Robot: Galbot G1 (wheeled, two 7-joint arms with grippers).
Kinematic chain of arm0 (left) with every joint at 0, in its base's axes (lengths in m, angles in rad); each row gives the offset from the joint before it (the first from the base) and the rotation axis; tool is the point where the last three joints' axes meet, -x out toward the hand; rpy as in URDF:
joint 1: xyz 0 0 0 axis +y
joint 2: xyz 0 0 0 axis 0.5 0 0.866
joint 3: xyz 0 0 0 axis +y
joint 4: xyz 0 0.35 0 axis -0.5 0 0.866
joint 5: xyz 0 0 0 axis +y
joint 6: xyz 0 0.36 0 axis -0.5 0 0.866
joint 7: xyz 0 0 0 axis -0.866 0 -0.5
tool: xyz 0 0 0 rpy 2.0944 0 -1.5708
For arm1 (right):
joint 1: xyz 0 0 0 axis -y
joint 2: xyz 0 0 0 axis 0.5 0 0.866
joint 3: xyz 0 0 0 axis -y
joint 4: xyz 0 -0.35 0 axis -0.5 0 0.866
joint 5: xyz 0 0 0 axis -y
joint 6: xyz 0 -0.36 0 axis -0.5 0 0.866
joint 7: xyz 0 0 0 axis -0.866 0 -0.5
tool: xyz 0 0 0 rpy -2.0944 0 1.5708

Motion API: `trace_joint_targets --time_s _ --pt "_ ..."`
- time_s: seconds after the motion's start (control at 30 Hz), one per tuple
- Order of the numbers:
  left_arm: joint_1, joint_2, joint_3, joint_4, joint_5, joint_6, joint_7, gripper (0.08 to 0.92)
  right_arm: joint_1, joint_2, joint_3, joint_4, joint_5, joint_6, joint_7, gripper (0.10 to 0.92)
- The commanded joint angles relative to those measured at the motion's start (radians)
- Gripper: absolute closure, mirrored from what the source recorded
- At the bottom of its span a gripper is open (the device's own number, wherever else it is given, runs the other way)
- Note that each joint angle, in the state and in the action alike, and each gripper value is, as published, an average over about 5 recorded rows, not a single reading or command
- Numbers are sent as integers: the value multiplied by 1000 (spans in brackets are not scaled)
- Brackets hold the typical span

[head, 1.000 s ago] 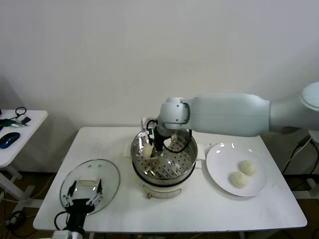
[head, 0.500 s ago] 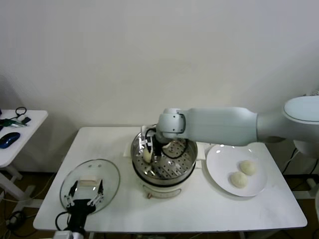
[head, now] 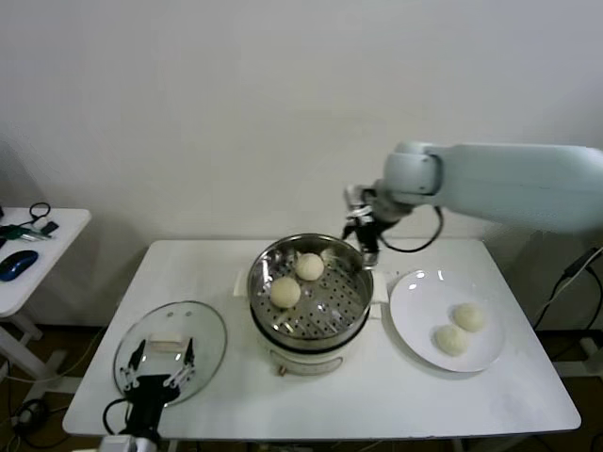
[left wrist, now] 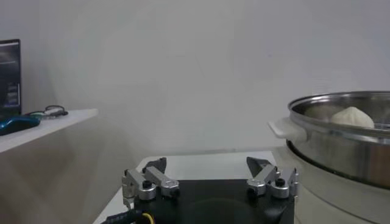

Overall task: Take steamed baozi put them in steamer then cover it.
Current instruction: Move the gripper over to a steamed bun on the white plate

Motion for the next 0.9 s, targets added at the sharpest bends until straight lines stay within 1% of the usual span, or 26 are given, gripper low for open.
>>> trace_joint_targets --time_s 0.03,0.2,0.4,0.6,0.9 --pt "0 0 -1 0 -2 1 0 177 48 -302 -173 62 -163 84 -89 203" --pt "5 -2 -2 -9 4 3 2 177 -185 -361 -47 9 -316 80 -61 203" --pt "9 -7 -7 -17 5 6 3 177 -439 -362 136 -39 -413 59 -34 203" --pt "12 -15 -4 -12 8 -1 1 177 -597 -353 273 -86 -468 43 -12 203" --pt "15 -15 2 -7 16 -6 0 177 -729 -331 420 -148 -483 21 20 203"
